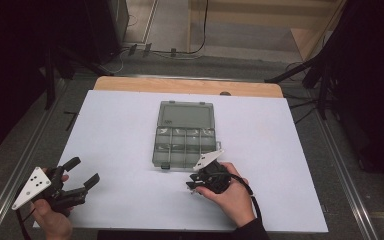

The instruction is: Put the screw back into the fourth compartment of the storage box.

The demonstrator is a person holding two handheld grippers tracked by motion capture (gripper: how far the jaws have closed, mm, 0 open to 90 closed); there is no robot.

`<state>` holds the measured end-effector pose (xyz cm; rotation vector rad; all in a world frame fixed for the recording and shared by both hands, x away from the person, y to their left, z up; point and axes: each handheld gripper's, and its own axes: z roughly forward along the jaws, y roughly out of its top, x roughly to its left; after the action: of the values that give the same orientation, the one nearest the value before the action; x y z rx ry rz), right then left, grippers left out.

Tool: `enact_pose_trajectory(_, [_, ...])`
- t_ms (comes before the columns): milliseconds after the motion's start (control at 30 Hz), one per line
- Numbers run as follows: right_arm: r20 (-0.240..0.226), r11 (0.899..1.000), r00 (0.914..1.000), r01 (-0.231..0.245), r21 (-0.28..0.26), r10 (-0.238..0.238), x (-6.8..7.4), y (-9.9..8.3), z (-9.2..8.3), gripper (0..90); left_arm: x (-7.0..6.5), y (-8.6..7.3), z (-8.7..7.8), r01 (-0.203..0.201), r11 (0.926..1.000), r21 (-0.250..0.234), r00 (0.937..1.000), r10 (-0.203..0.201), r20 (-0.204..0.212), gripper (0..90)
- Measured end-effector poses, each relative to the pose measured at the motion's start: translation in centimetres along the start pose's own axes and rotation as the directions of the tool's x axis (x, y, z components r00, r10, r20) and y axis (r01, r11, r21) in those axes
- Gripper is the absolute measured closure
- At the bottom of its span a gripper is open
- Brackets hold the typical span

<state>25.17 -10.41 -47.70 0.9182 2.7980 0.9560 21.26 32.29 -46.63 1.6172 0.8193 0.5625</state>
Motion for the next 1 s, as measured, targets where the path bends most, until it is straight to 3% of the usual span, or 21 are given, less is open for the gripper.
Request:
enact_pose_trajectory(300, [-0.02, 0.997, 0.9998, 0.001, 0.074, 0.001, -0.1, 0.4, 1.8, 76.5, 0.0, 0.0, 0.0, -0.004, 1.0, 0.005, 1.0, 0.004, -0.005, 13.3])
enact_pose_trajectory(433, [-0.001, 0.996, 0.9999, 0.013, 0.092, -0.013, 0.0, 0.5, 2.2, 78.9, 0.0, 0.0, 0.0, -0.005, 1.0, 0.006, 1.0, 0.005, -0.005, 13.3])
enact_pose_trajectory(600, [0.013, 0.996, 0.9996, 0.025, 0.08, -0.026, -0.1, 0.3, 2.3, 84.9, 0.0, 0.0, 0.0, -0.003, 1.0, 0.007, 1.0, 0.003, -0.006, 13.3])
enact_pose_trajectory(1000, [0.009, 0.998, 0.9994, 0.032, 0.049, -0.033, -0.2, -0.1, 2.2, 86.5, 0.1, 0.0, 0.0, 0.001, 1.0, 0.004, 1.0, -0.001, -0.004, 13.3])
